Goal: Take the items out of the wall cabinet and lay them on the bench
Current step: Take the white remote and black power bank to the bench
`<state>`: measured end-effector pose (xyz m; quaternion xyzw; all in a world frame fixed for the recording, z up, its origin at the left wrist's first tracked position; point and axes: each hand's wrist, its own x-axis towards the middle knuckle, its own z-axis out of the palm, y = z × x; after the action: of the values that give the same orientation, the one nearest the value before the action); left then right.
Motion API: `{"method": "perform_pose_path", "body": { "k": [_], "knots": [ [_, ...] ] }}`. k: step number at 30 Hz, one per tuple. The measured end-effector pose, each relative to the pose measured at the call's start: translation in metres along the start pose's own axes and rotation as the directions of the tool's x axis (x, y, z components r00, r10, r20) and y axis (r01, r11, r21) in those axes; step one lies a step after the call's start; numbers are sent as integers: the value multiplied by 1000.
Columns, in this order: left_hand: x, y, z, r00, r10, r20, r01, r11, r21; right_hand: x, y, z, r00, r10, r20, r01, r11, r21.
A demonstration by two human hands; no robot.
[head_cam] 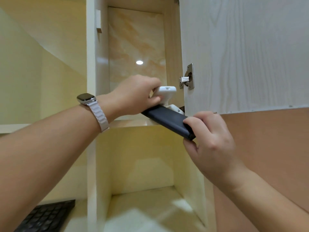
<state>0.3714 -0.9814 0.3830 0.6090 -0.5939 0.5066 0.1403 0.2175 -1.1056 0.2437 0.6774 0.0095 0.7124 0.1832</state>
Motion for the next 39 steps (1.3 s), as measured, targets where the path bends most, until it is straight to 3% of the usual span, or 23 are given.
{"method": "perform_pose_path", "body": {
  "k": [6,11,15,21,26,31,36,39],
  "knots": [
    [-30,17,-16,960,-168,-223,141,981,-133,-26,-6,-12,985,163,59,-163,987,-9],
    [-58,35,-26,886,-353,-302,285,926,-246,-44,-17,-19,895,412,172,-427,902,67],
    [-80,47,-24,881,-427,-205,377,894,-243,-56,-30,-25,758,581,298,-644,739,197],
    [-103,50,-21,921,-308,-240,308,951,-41,-68,-52,-34,492,714,498,-870,383,310],
    [-124,44,-24,919,-261,-296,292,954,64,-68,-77,-38,424,734,531,-898,265,351],
    [-147,35,-13,889,-293,-351,242,953,-181,-66,-101,-40,405,762,505,-888,196,417],
    [-179,44,-6,837,-477,-267,267,783,-562,-72,-131,-41,366,800,476,-891,153,427],
    [-202,49,3,836,-510,-205,254,689,-679,-82,-155,-43,317,840,440,-913,144,383]
  ]
}}
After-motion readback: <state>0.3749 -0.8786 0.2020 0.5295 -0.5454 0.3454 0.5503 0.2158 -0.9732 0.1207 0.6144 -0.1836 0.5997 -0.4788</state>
